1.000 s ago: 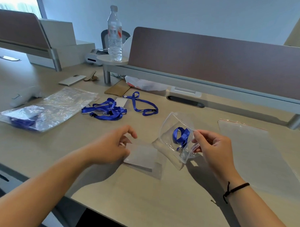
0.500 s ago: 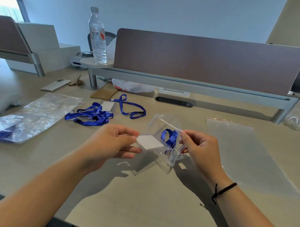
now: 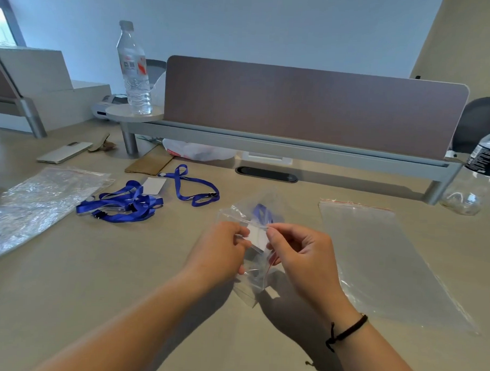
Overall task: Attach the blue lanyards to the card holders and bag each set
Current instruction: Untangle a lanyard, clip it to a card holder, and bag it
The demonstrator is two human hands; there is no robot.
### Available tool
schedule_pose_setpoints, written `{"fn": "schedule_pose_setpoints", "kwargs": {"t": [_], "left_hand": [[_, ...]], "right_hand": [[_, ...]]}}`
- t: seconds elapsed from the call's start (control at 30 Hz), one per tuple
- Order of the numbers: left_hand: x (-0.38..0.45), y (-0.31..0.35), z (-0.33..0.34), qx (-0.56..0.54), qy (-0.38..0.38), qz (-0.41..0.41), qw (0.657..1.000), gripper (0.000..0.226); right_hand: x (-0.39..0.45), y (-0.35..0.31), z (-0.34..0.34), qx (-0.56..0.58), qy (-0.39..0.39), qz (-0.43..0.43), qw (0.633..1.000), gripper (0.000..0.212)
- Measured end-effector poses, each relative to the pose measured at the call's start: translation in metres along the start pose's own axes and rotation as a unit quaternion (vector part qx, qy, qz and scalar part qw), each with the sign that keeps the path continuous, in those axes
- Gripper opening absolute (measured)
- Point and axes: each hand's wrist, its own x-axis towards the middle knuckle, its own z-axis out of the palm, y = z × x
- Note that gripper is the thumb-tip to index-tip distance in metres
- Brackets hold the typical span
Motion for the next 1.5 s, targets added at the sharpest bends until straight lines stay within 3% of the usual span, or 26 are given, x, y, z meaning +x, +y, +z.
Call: {"fn": "schedule_pose_setpoints", "kwargs": {"t": [0.2,0.4,0.53,0.6,0.73,0.87,1.0,1.13,1.23,1.4,1.5], "left_hand": [[0.004,0.001,0.009,0.052,0.027,0.035,0.998,0.025],[-0.033,-0.001,0.002,0.027,-0.034,0.117,0.992,0.018],[-0.046,-0.006,0.005,0.081,-0.019,0.117,0.99,0.039],[-0.046,-0.01,0.007,0.084,-0.006,0.098,0.992,0.04],[-0.045,-0.018,0.008,0.063,0.003,0.072,0.995,0.008],[-0.046,-0.03,0.002,0.056,0.003,0.06,0.997,0.013],[-0.049,-0.04,-0.012,0.069,0.001,0.083,0.994,0.015],[-0.06,-0.048,-0.035,0.202,0.008,0.162,0.966,0.029],[-0.067,-0.062,-0.054,0.22,0.001,0.175,0.96,0.03],[-0.063,-0.089,-0.106,0.152,0.018,0.092,0.984,0.02],[-0.054,-0.079,-0.143,0.12,0.048,0.086,0.988,0.021]], "right_hand": [[0.002,0.003,-0.002,0.002,0.009,0.01,1.0,0.013],[0.003,-0.001,0.002,0.003,0.016,0.017,1.0,0.01],[0.01,-0.01,0.01,-0.077,0.019,0.003,0.997,0.011],[0.016,-0.018,0.018,-0.183,-0.012,-0.022,0.983,0.018],[0.039,-0.047,0.033,-0.41,-0.152,-0.139,0.889,0.04],[0.065,-0.085,0.057,-0.522,-0.335,-0.236,0.748,0.039],[0.092,-0.093,0.096,-0.617,-0.433,-0.213,0.622,0.036],[0.11,-0.088,0.124,-0.668,-0.442,-0.182,0.571,0.032],[0.12,-0.094,0.125,-0.67,-0.416,-0.156,0.595,0.041],[0.14,-0.123,0.091,-0.629,-0.381,-0.123,0.667,0.028],[0.144,-0.138,0.061,-0.587,-0.35,-0.139,0.717,0.016]]}}
